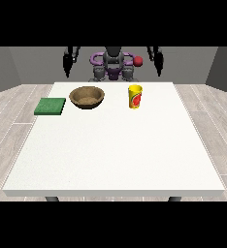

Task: Pick the cup and pour the ball into the bowl, then pick the bowl and place it on the pad

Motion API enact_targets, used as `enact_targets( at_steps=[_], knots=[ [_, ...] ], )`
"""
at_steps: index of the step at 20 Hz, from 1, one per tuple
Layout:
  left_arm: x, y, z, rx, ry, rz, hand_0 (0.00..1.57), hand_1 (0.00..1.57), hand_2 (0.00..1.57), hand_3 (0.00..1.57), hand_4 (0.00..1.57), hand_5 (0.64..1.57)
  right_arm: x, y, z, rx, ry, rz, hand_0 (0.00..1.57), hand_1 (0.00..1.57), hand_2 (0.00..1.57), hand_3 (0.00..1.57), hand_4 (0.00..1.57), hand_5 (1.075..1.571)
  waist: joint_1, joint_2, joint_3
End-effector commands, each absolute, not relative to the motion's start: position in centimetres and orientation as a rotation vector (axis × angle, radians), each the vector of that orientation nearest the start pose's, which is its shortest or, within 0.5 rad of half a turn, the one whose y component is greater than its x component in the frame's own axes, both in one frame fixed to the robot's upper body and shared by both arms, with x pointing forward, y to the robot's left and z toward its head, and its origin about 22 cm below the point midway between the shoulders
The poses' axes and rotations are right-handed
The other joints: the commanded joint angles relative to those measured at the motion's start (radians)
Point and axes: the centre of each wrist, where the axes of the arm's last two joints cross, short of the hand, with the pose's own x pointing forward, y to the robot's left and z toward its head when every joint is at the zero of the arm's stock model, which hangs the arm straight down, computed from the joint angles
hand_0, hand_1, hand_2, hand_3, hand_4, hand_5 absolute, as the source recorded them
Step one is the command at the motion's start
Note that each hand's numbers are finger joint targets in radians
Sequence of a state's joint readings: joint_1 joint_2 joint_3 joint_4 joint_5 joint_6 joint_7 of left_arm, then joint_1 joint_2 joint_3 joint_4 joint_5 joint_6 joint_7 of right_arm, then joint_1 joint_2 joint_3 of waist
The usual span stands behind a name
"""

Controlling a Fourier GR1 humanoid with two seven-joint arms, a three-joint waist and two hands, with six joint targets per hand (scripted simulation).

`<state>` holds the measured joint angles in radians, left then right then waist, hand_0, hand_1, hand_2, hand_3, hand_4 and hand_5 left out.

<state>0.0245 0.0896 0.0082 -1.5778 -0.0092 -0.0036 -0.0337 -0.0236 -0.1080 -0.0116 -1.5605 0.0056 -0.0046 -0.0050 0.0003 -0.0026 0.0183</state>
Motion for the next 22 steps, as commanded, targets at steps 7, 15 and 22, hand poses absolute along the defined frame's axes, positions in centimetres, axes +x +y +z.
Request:
enact_targets(
  at_steps=[7,15,22],
  knots=[
    [22.8,22.7,2.8,-0.082,-1.467,0.068,0.00,0.00,0.00,0.00,0.66,1.566,22.7,-25.5,1.6,0.006,-1.430,-0.078,0.00,0.00,0.00,0.00,0.87,1.533,-0.049,-0.372,-0.0162],
    [22.5,19.3,9.2,-0.073,-1.422,0.107,0.00,0.00,0.00,0.00,0.60,1.563,22.8,-25.7,8.6,-0.019,-1.399,-0.099,0.00,0.00,0.00,0.00,0.82,1.540,-0.025,-0.343,-0.0181],
    [25.5,16.8,10.0,-0.019,-1.711,0.072,0.00,0.00,0.00,0.00,0.61,1.555,24.1,-25.7,9.5,0.024,-1.669,-0.058,0.00,0.00,0.00,0.00,0.72,1.540,-0.070,-0.043,-0.0179]
  ],
)
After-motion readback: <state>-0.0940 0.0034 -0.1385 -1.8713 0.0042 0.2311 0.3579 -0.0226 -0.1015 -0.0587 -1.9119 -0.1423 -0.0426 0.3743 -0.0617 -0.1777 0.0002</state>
